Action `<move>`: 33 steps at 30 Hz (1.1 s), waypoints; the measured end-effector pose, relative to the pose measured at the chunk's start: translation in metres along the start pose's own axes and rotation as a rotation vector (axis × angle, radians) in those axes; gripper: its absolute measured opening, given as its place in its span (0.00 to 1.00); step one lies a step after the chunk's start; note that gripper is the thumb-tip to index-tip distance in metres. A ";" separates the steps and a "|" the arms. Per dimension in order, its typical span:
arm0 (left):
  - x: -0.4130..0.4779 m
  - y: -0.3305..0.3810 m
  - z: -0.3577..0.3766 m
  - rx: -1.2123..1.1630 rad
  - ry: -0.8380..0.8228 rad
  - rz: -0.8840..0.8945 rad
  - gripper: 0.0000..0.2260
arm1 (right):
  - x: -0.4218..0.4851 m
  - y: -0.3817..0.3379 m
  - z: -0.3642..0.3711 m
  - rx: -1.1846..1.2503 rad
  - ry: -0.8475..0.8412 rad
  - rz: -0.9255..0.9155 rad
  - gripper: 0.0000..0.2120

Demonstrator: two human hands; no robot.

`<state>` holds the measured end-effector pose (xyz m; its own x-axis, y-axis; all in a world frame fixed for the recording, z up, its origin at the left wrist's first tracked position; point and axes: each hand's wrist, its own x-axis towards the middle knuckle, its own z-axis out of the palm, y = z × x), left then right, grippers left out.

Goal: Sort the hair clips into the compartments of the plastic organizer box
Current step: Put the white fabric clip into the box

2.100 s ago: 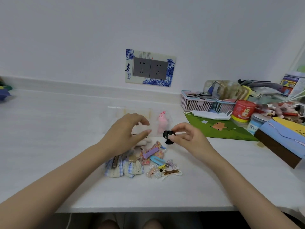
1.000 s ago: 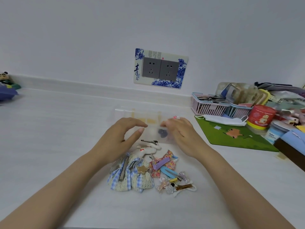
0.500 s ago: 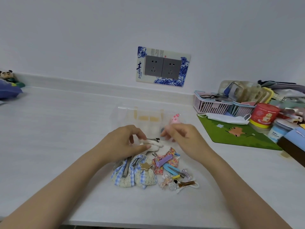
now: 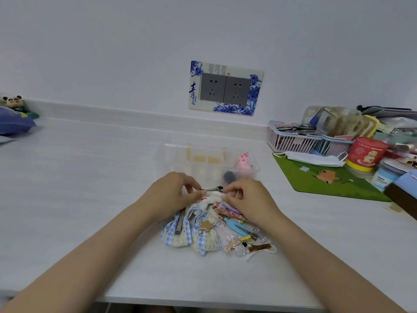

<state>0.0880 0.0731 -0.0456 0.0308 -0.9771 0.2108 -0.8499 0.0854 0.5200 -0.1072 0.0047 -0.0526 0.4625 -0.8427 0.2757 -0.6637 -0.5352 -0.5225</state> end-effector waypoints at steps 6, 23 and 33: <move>-0.001 0.006 -0.001 -0.049 0.072 0.032 0.08 | 0.001 0.000 -0.003 0.135 0.079 -0.080 0.04; 0.004 -0.012 -0.022 -0.153 0.180 0.082 0.11 | 0.095 -0.015 -0.048 0.297 0.055 -0.108 0.07; 0.003 -0.010 -0.014 -0.124 0.110 0.121 0.11 | 0.104 -0.012 -0.027 -0.038 -0.073 -0.234 0.14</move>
<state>0.1043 0.0715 -0.0386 -0.0045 -0.9317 0.3631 -0.7800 0.2305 0.5818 -0.0672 -0.0779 0.0035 0.6465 -0.6896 0.3264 -0.5544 -0.7185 -0.4199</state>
